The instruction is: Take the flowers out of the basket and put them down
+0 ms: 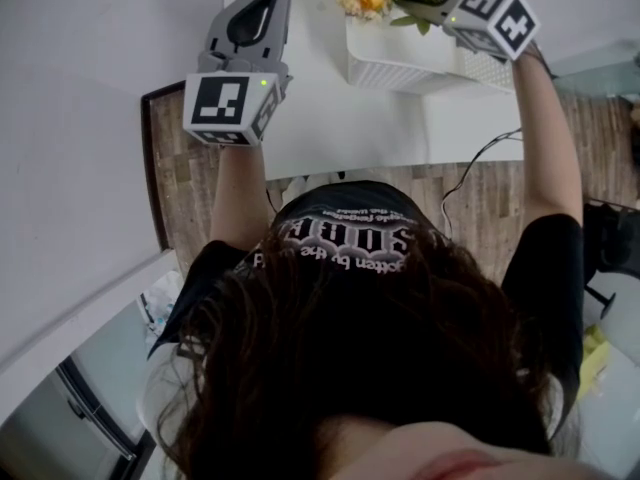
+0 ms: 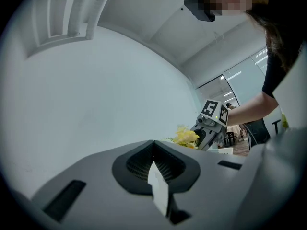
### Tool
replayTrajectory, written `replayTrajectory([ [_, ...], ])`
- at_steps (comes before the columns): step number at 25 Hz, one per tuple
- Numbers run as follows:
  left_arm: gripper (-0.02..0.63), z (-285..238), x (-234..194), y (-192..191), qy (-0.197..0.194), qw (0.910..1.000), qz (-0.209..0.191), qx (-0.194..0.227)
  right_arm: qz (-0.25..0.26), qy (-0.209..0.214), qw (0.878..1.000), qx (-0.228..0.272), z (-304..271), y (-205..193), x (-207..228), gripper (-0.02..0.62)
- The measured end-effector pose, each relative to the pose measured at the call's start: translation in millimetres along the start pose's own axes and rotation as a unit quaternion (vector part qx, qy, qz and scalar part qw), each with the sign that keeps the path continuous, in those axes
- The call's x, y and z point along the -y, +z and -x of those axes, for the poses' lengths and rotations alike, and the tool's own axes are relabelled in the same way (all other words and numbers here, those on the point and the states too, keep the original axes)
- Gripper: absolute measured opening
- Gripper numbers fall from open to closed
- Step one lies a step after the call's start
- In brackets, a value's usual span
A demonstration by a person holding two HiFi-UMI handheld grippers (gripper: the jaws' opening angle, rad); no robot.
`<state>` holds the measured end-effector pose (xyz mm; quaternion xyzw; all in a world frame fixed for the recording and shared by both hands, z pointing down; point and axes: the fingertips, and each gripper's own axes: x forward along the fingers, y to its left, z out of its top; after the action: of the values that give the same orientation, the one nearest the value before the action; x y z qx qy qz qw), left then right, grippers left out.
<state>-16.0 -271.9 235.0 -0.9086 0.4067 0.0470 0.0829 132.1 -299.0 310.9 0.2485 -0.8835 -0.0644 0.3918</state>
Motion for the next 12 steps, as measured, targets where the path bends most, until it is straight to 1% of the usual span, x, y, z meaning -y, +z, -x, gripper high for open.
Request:
replayTrajectory([
  [5,0.0,14.7,-10.5,0.4,0.018,0.9998,-0.002,-0.004,0.011,0.012,1.0,0.0,-9.5,13.0,-6.5,0.121],
  [12,0.0,26.6,-10.7,4.5,0.043,0.999,-0.009,-0.008,0.027,0.029,0.999,0.009,-14.2,20.6,-12.2,0.121],
])
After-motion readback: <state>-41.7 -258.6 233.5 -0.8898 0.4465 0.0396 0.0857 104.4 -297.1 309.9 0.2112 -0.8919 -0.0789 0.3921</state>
